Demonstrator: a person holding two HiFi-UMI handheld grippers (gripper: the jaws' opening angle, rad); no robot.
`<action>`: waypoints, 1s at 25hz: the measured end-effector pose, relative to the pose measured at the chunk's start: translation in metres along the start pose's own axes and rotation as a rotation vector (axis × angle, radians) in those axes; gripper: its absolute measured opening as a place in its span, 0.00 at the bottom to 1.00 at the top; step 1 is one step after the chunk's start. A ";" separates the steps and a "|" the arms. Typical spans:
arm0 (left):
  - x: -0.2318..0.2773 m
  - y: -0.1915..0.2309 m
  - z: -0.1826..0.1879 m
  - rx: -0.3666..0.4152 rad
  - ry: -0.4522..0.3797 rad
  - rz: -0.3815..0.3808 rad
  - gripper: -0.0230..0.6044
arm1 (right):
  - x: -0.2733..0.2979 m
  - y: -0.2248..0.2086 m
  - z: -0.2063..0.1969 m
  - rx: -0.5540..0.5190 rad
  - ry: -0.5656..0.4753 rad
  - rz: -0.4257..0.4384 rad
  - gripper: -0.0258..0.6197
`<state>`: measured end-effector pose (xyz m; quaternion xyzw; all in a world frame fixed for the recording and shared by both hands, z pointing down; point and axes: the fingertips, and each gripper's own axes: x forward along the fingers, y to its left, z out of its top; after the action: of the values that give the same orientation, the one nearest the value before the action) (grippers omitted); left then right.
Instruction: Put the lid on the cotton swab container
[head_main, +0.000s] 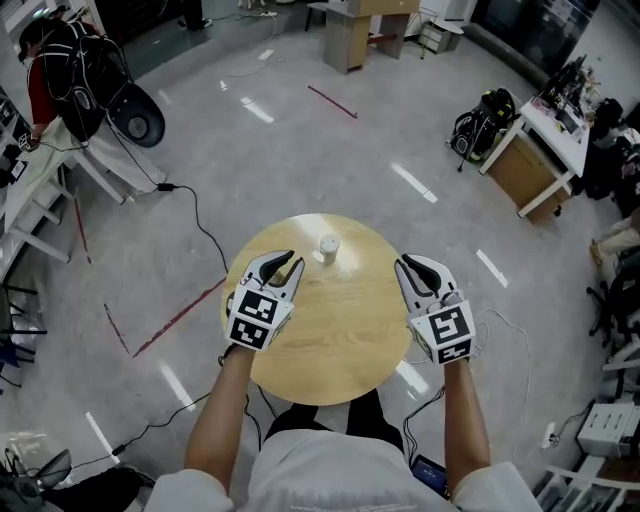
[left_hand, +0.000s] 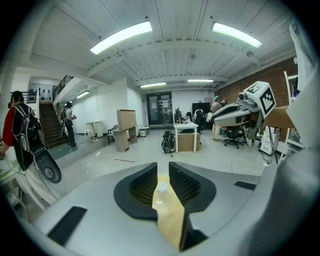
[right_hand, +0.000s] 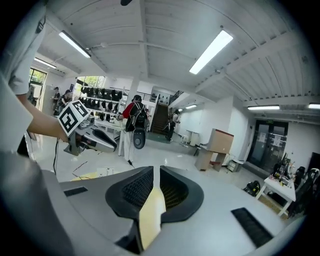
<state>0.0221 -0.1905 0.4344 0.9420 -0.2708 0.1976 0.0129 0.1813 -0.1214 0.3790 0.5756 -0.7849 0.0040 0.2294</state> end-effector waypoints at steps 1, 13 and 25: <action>0.008 -0.006 -0.006 -0.003 0.022 -0.008 0.19 | 0.007 -0.001 -0.009 0.005 0.006 0.027 0.15; 0.062 -0.020 -0.118 -0.125 0.253 0.058 0.20 | 0.129 0.029 -0.125 -0.092 0.169 0.423 0.36; 0.101 -0.015 -0.199 -0.236 0.389 0.071 0.21 | 0.233 0.078 -0.202 -0.214 0.290 0.668 0.49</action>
<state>0.0358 -0.2026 0.6577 0.8680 -0.3174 0.3430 0.1680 0.1284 -0.2508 0.6651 0.2543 -0.8846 0.0779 0.3831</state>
